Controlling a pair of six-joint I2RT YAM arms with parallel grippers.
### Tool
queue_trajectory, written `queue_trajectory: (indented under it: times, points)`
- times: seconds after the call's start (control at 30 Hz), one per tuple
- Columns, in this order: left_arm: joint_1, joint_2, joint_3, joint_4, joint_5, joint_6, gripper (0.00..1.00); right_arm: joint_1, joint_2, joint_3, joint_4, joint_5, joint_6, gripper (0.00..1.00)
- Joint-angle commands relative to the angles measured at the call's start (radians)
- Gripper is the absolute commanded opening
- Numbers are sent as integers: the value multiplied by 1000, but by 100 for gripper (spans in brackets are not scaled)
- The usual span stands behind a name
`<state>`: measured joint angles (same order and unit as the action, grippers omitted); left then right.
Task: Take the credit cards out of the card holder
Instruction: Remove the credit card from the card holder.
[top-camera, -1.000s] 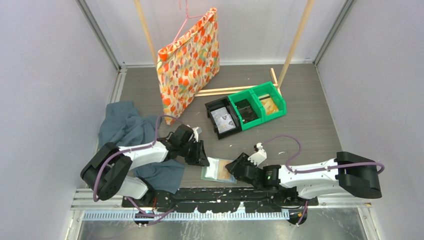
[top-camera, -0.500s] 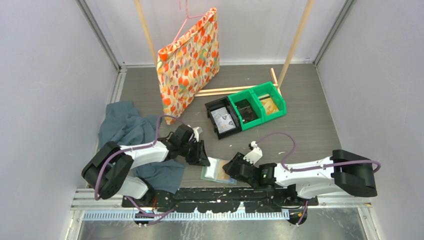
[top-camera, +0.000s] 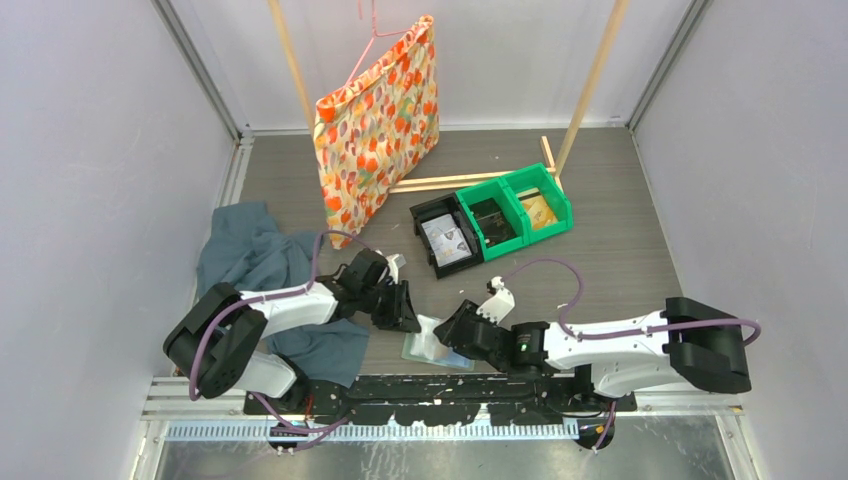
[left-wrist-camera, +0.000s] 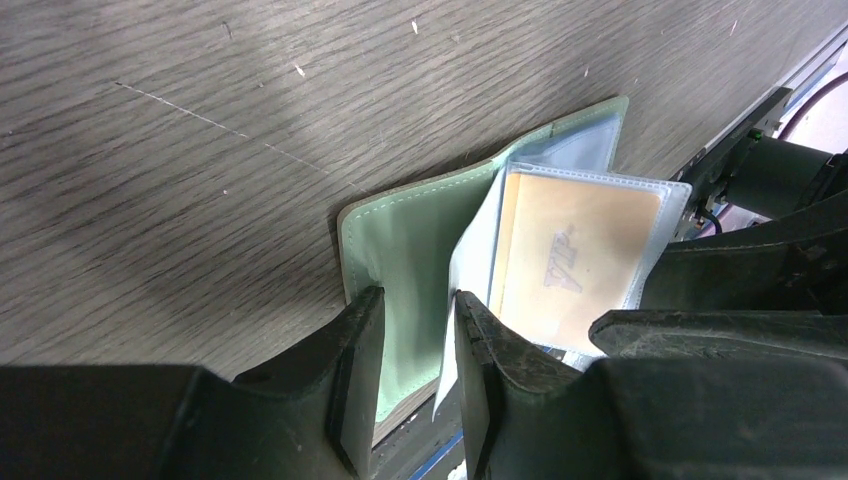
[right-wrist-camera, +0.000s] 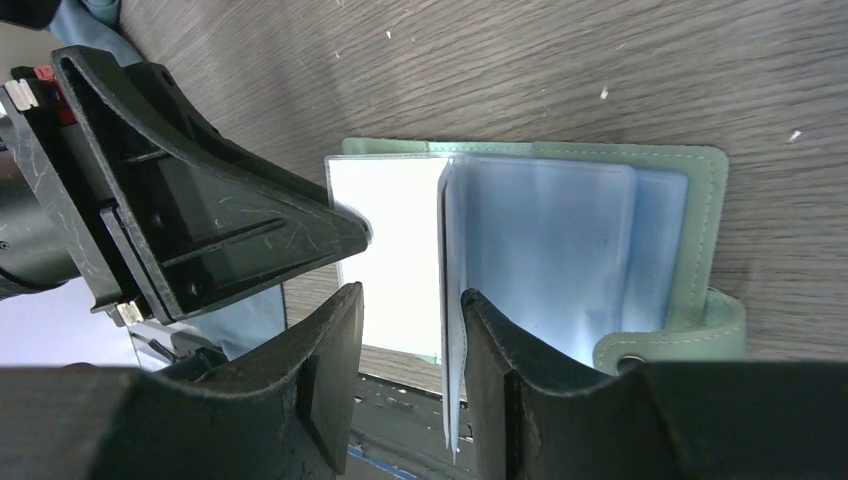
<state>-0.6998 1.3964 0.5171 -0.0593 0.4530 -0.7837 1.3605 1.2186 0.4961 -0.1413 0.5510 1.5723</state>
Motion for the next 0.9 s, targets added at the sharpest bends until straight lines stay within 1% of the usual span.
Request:
queue_trajectory:
  times: [0.0, 0.23, 0.3, 0.37, 0.5, 0.6, 0.7, 0.8, 0.87]
  points:
    - [-7, 2, -6, -10, -13, 14, 34, 5, 18, 45, 29, 6, -9, 45]
    - [-6, -61, 20, -87, -44, 35, 34, 6, 20, 56, 22, 8, -19, 45]
    - [-5, -90, 29, -114, -57, 42, 34, 6, 2, 42, 14, 17, -2, 45]
    - [-4, -114, 34, -135, -67, 45, 34, 5, -39, 0, 53, 27, 17, 45]
    - [-3, -136, 43, -155, -70, 49, 35, 5, -128, -126, 174, 43, 58, 37]
    - [-3, -133, 49, -156, -68, 49, 35, 5, -161, -146, 162, 48, 68, 29]
    - [-3, -125, 54, -154, -65, 50, 35, 5, -155, -149, 160, 41, 65, 24]
    - [-3, -125, 58, -155, -60, 49, 35, 5, -146, -157, 175, 41, 72, 14]
    - [-2, -130, 59, -159, -61, 49, 35, 6, -141, -157, 178, 43, 74, 10]
